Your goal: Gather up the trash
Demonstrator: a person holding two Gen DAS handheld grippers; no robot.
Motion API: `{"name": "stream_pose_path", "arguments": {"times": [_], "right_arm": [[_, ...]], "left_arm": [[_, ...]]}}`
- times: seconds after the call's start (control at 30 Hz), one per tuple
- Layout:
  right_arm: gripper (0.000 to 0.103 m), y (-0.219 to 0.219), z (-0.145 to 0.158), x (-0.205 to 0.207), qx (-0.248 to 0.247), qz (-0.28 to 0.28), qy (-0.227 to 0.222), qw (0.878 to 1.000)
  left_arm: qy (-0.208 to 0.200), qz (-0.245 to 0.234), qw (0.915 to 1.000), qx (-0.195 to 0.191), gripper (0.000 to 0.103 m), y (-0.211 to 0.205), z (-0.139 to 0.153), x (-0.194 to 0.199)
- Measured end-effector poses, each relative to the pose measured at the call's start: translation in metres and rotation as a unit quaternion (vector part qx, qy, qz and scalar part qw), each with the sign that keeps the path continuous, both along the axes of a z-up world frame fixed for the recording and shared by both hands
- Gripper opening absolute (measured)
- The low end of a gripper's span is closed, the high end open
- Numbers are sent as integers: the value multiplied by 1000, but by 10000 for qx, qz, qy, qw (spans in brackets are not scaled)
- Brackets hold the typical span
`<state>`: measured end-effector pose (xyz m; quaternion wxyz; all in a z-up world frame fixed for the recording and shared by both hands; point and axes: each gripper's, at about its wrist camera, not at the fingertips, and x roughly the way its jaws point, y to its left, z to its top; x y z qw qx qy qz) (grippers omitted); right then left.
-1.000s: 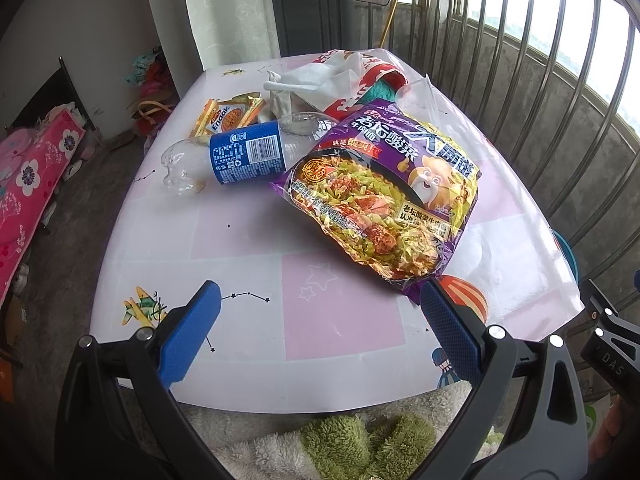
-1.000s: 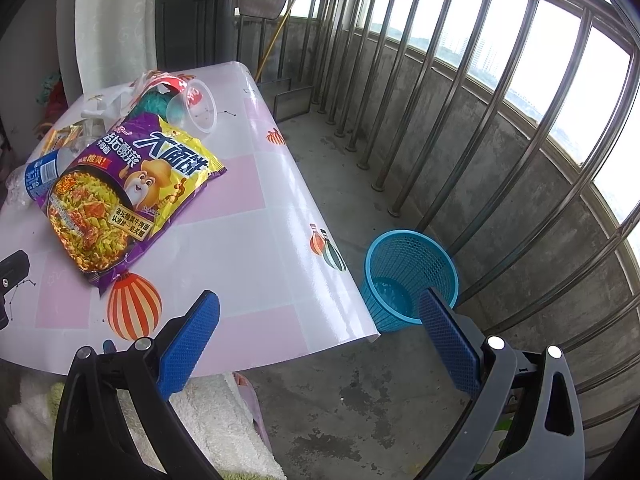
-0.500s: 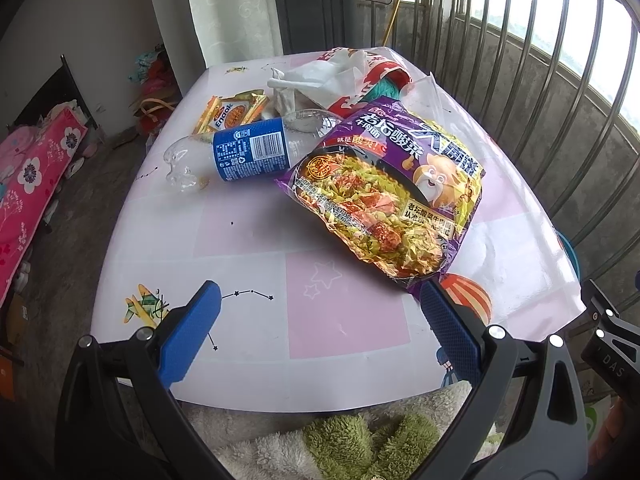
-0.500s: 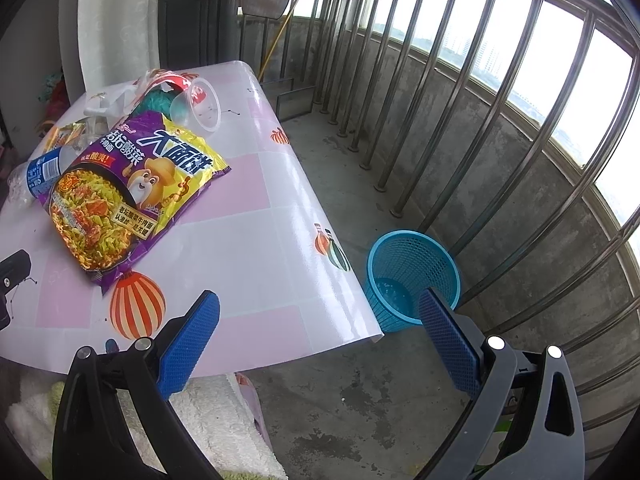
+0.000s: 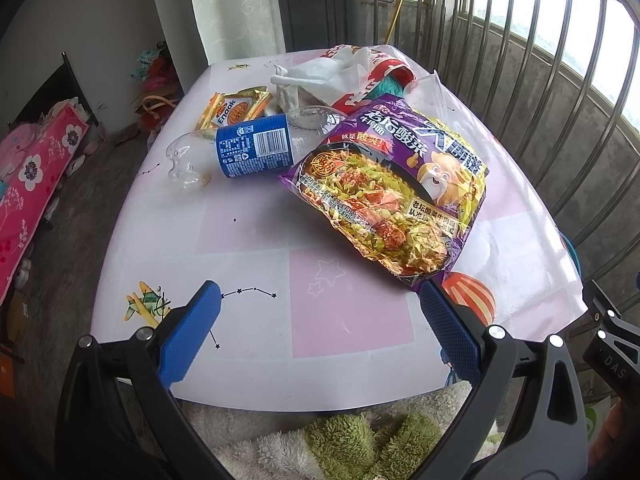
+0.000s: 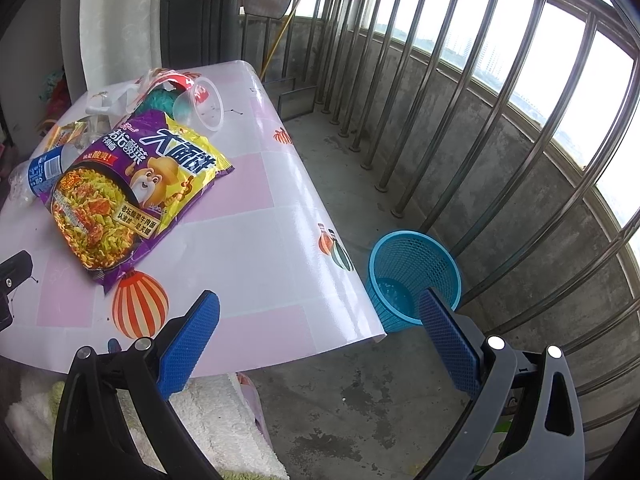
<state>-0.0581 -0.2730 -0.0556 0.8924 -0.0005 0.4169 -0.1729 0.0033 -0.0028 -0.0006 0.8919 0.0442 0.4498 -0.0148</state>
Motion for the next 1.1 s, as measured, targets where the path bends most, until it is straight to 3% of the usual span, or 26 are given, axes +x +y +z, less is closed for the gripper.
{"name": "stream_pose_path", "arguments": {"times": [0.6,0.87,0.97,1.1], "right_arm": [[97,7,-2,2,30,139,-3,9999],[97,18,4,18,48,441,-274,9986],[97,24,6,31,316,768,-353,9959],[97,26,7,50,1217,1216,-564,9835]], "left_arm": [[9,155,9999,-27,96,8,0,4],[-197,354,9992,21,96,24,5,14],[-346,512,9981,56,96,34,10,22],[-565,631,9964,109,96,49,17,37]]}}
